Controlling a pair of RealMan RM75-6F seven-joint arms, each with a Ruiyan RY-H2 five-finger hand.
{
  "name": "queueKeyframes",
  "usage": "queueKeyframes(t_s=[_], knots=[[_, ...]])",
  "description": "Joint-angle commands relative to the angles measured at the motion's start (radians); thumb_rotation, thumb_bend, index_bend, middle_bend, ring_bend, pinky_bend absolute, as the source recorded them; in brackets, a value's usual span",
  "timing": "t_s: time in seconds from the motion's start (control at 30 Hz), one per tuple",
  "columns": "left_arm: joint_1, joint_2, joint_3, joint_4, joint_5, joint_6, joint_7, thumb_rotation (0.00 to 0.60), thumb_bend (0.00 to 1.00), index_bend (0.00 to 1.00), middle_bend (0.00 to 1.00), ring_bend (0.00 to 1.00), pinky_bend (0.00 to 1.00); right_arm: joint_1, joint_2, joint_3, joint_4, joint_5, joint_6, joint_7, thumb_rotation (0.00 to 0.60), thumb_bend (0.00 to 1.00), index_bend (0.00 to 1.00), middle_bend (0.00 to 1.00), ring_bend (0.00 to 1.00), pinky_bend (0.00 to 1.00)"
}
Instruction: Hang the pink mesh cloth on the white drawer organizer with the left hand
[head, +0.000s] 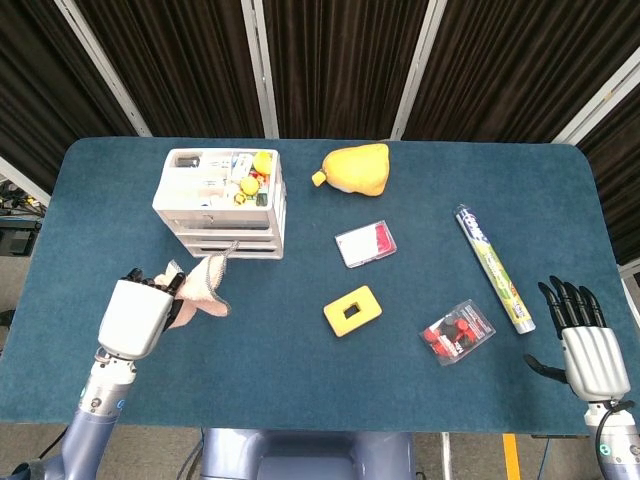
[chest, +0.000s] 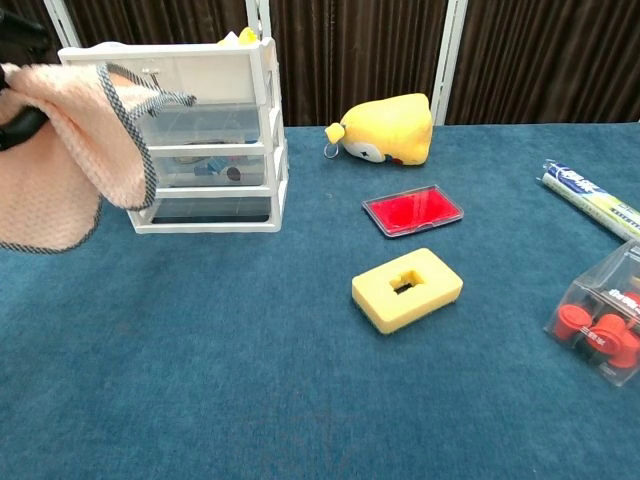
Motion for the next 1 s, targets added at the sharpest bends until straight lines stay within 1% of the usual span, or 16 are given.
queueKeyframes(t_s=[0.03,0.17,0.4,0.73,1.0], knots=[[0.014,0.019,-0.002,-0.016,0.012,0.014,-0.003,0.600,0.78,0.97,1.00,0.95,0.76,0.000,0.000,-0.001,0.000,-0.002,0.001,-0.001,0.600,0.00,0.00,0.00,0.00,0.00],[0.025,0.035,-0.010,-0.016,0.000,0.018,-0.012,0.600,0.79,0.97,1.00,0.95,0.76,-0.001,0.000,-0.001,0.000,-0.003,0.004,-0.002,0.600,0.00,0.00,0.00,0.00,0.00],[0.040,0.044,-0.027,0.029,-0.030,0.021,-0.058,0.600,0.79,0.97,1.00,0.95,0.76,0.000,-0.002,0.000,0.001,-0.001,0.002,-0.004,0.600,0.00,0.00,0.00,0.00,0.00],[0.040,0.010,-0.050,0.128,-0.059,0.017,-0.129,0.600,0.79,0.97,1.00,0.95,0.76,-0.001,-0.003,-0.001,0.003,-0.005,0.004,-0.009,0.600,0.00,0.00,0.00,0.00,0.00],[0.038,-0.006,-0.059,0.160,-0.057,0.019,-0.166,0.600,0.79,0.98,1.00,0.95,0.76,-0.001,-0.004,-0.001,0.004,-0.006,0.005,-0.010,0.600,0.00,0.00,0.00,0.00,0.00]])
